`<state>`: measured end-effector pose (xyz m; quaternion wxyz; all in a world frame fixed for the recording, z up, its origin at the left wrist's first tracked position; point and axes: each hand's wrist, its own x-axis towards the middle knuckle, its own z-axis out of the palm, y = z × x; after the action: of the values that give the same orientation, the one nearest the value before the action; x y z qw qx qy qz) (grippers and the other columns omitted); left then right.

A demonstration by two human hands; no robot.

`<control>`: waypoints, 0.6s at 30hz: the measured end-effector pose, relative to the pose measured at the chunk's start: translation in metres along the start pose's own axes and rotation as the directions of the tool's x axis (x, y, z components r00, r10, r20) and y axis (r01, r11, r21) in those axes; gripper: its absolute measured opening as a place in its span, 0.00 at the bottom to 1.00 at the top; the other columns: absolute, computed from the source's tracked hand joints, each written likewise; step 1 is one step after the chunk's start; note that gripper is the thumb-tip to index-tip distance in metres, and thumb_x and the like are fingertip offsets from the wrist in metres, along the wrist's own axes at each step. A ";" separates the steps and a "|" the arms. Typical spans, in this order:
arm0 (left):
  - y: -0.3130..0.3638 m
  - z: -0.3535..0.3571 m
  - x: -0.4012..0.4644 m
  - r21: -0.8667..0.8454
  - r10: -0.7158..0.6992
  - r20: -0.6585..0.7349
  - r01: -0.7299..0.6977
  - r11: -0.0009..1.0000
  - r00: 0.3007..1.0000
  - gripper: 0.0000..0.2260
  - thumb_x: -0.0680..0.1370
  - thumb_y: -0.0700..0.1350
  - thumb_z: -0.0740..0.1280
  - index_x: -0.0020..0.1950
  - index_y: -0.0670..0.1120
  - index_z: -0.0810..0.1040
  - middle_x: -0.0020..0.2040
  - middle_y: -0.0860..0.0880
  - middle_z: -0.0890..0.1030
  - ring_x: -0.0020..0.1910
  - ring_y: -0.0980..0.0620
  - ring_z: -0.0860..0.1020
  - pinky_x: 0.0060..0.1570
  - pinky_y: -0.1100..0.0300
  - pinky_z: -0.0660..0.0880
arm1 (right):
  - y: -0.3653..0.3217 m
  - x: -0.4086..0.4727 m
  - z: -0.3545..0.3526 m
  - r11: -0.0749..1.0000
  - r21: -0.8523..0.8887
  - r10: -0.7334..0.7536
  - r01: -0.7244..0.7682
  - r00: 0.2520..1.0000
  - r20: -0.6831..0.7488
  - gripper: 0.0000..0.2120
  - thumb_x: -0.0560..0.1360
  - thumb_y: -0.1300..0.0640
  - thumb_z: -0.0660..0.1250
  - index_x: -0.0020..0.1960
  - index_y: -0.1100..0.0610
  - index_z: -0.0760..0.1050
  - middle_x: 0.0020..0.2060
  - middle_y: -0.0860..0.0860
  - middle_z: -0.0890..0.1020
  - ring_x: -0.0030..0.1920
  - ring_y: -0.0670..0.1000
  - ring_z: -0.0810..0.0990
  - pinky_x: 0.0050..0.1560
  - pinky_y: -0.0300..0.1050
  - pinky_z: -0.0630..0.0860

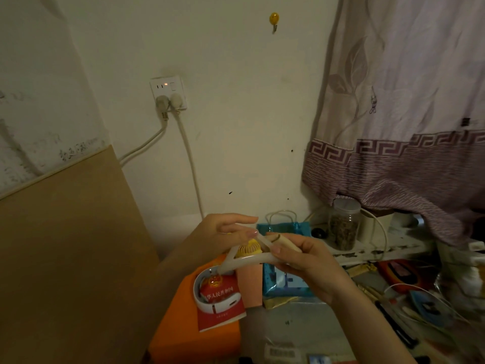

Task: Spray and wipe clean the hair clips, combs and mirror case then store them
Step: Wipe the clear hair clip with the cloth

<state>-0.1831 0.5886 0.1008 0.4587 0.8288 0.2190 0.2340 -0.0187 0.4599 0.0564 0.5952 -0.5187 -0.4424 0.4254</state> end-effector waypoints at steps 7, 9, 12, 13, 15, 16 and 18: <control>0.004 -0.001 0.004 -0.023 -0.064 0.097 0.067 0.998 0.993 0.10 0.66 0.57 0.70 0.46 0.60 0.83 0.48 0.54 0.85 0.49 0.50 0.83 0.50 0.52 0.81 | -0.006 0.001 -0.007 1.000 -0.005 -0.017 0.018 0.996 0.084 0.12 0.68 0.52 0.71 0.51 0.52 0.84 0.41 0.54 0.82 0.42 0.48 0.80 0.43 0.37 0.76; 0.005 -0.003 0.004 -0.011 -0.077 0.121 0.079 0.997 0.990 0.10 0.67 0.56 0.70 0.47 0.59 0.83 0.48 0.54 0.85 0.49 0.50 0.83 0.51 0.50 0.80 | -0.007 0.001 -0.009 0.999 -0.027 -0.024 0.026 0.995 0.092 0.13 0.69 0.53 0.71 0.52 0.53 0.84 0.43 0.57 0.82 0.43 0.49 0.80 0.45 0.39 0.77; 0.007 -0.005 0.002 -0.074 -0.107 0.170 0.121 0.990 0.980 0.10 0.66 0.56 0.71 0.46 0.59 0.84 0.50 0.51 0.85 0.51 0.48 0.83 0.52 0.49 0.80 | -0.008 0.003 -0.012 0.999 -0.045 -0.026 0.029 0.996 0.082 0.12 0.70 0.55 0.70 0.53 0.53 0.83 0.46 0.60 0.83 0.45 0.53 0.80 0.49 0.45 0.78; 0.007 -0.005 0.002 -0.087 -0.109 0.179 0.126 0.988 0.978 0.10 0.66 0.56 0.72 0.47 0.59 0.85 0.50 0.50 0.85 0.51 0.48 0.83 0.52 0.50 0.80 | -0.008 0.004 -0.012 0.999 -0.041 -0.026 0.030 0.997 0.077 0.11 0.71 0.55 0.70 0.53 0.53 0.83 0.45 0.58 0.83 0.46 0.53 0.80 0.50 0.45 0.78; 0.007 -0.005 0.002 -0.114 -0.114 0.176 0.135 0.984 0.978 0.12 0.66 0.57 0.73 0.47 0.58 0.85 0.50 0.49 0.85 0.51 0.47 0.83 0.50 0.51 0.81 | -0.008 0.005 -0.012 0.999 -0.036 -0.030 0.032 0.998 0.063 0.12 0.70 0.53 0.69 0.52 0.53 0.83 0.44 0.56 0.84 0.45 0.53 0.81 0.50 0.45 0.79; 0.006 -0.005 0.001 -0.130 -0.115 0.161 0.136 0.982 0.980 0.14 0.65 0.58 0.74 0.48 0.56 0.85 0.50 0.48 0.85 0.50 0.46 0.83 0.50 0.50 0.81 | -0.008 0.005 -0.011 0.999 -0.034 -0.031 0.033 0.998 0.053 0.13 0.70 0.52 0.69 0.52 0.53 0.83 0.44 0.55 0.84 0.45 0.52 0.81 0.50 0.45 0.79; 0.003 -0.004 0.001 -0.155 -0.116 0.115 0.133 0.979 0.987 0.18 0.62 0.61 0.76 0.48 0.54 0.85 0.49 0.46 0.85 0.50 0.45 0.83 0.51 0.48 0.80 | -0.007 0.006 -0.010 1.000 -0.012 -0.027 0.027 0.999 0.026 0.15 0.69 0.49 0.67 0.53 0.54 0.82 0.45 0.54 0.85 0.46 0.50 0.82 0.48 0.43 0.80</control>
<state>-0.1837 0.5901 0.1057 0.5493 0.7845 0.2263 0.1778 -0.0069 0.4626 0.0635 0.5921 -0.5106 -0.4596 0.4212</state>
